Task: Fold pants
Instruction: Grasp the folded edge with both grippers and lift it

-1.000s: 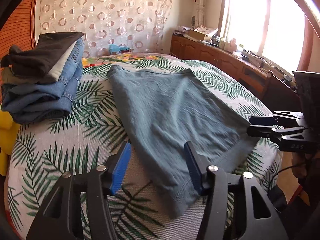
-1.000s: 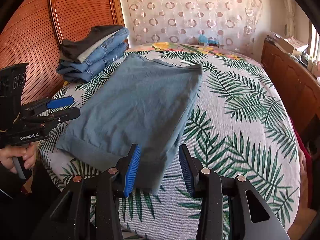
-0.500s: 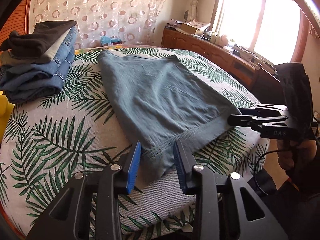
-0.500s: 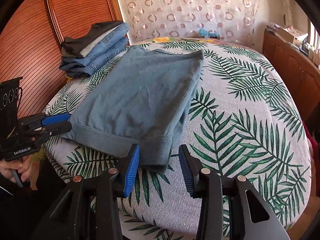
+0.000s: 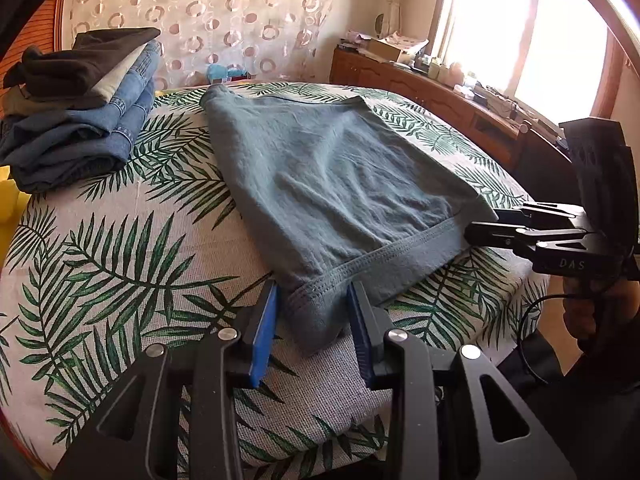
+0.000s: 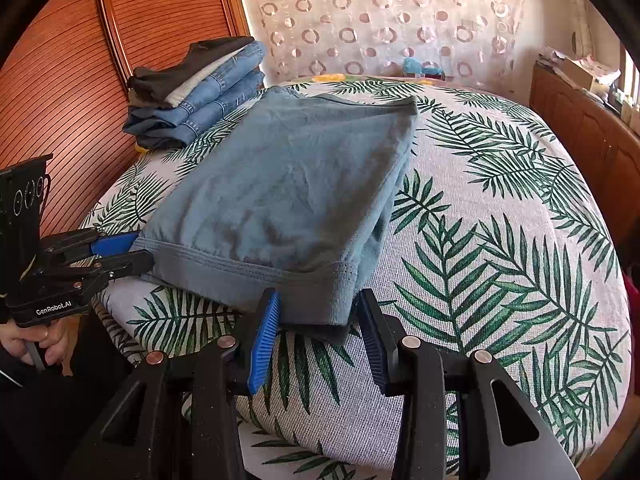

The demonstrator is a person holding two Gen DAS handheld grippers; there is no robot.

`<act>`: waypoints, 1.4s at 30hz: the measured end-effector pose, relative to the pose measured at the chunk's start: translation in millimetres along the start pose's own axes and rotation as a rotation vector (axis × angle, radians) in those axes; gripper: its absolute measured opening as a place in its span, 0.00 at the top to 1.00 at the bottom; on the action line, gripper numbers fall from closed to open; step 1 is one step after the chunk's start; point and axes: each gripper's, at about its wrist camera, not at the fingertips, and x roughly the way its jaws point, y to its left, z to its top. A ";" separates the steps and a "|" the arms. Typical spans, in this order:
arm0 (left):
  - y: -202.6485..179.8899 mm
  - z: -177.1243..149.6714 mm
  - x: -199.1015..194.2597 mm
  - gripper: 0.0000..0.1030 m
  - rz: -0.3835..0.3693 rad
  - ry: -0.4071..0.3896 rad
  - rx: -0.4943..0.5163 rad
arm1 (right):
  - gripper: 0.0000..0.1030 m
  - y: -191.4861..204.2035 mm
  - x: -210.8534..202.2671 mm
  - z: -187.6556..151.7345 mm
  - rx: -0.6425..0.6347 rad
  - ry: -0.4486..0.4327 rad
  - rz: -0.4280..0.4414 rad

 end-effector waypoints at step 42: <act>5.1 62.2 -51.8 0.87 -0.060 -0.208 0.040 | 0.90 -1.9 -60.6 24.5 -0.030 -0.192 0.091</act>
